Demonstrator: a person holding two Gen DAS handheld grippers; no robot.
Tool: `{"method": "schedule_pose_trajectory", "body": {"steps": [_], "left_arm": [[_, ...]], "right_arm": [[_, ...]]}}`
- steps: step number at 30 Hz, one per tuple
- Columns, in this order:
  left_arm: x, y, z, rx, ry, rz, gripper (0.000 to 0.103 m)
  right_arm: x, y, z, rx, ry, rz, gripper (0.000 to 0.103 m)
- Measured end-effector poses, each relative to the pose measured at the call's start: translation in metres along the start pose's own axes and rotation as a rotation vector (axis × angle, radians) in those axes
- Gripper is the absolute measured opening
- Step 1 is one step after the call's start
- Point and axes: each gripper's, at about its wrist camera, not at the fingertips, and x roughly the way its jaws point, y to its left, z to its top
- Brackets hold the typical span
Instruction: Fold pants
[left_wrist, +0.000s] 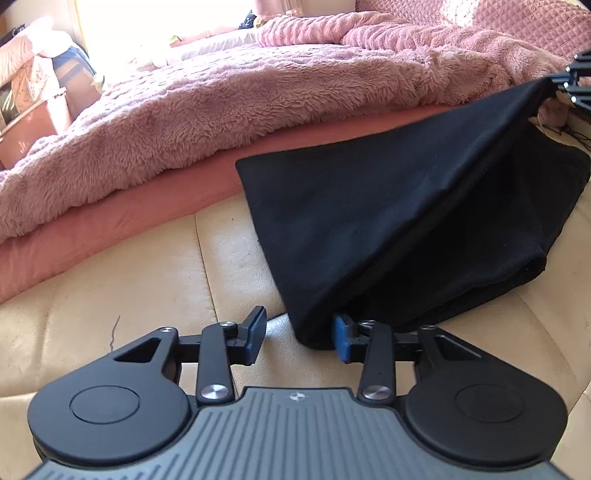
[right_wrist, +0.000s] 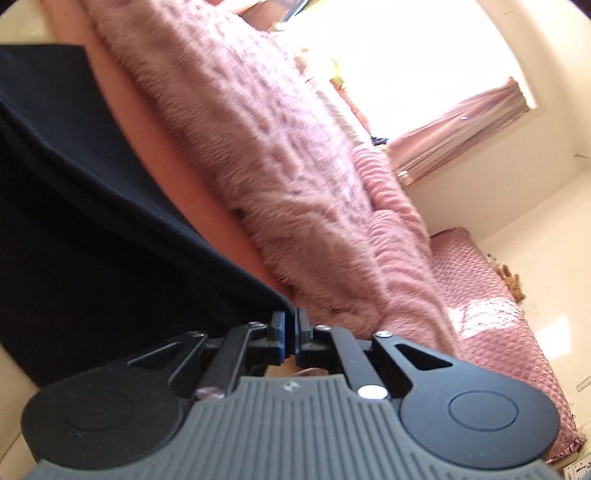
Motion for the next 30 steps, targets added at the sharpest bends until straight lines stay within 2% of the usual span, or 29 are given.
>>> {"method": "schedule_pose_trajectory", "body": {"steps": [3,6,9,11,14,18,21,26,27,30], "left_arm": [[-0.001,0.003,0.001,-0.035,0.004,-0.042,0.010],[-0.004,0.001,0.000,-0.044,0.003,-0.033,0.007],[-0.007,0.005,-0.001,-0.068,0.013,-0.038,0.005],[-0.008,0.008,-0.001,-0.086,0.026,-0.013,0.004],[-0.015,0.014,-0.005,-0.083,0.041,0.005,0.004],[-0.033,0.033,-0.023,-0.061,0.074,0.031,0.004],[-0.046,0.055,-0.041,-0.076,0.119,0.070,0.004],[-0.063,0.102,-0.063,-0.111,0.196,0.179,0.005],[-0.064,0.113,-0.066,-0.125,0.222,0.193,0.006],[-0.070,0.140,-0.071,-0.154,0.280,0.205,0.018]], "right_arm": [[0.008,0.017,-0.022,-0.084,0.070,0.065,0.000],[0.012,0.041,-0.041,-0.165,0.116,0.106,0.000],[0.017,0.046,-0.053,-0.147,0.172,0.112,0.000],[0.018,0.040,-0.061,-0.108,0.216,0.111,0.000],[0.013,0.027,-0.068,-0.008,0.243,0.122,0.000],[-0.014,0.011,-0.058,0.205,0.196,0.174,0.000],[-0.040,0.005,-0.046,0.420,0.131,0.272,0.000],[-0.060,0.019,-0.018,0.677,0.064,0.403,0.000],[-0.062,0.023,-0.012,0.721,0.056,0.428,0.000],[-0.068,0.041,0.008,0.809,0.028,0.481,0.000]]}}
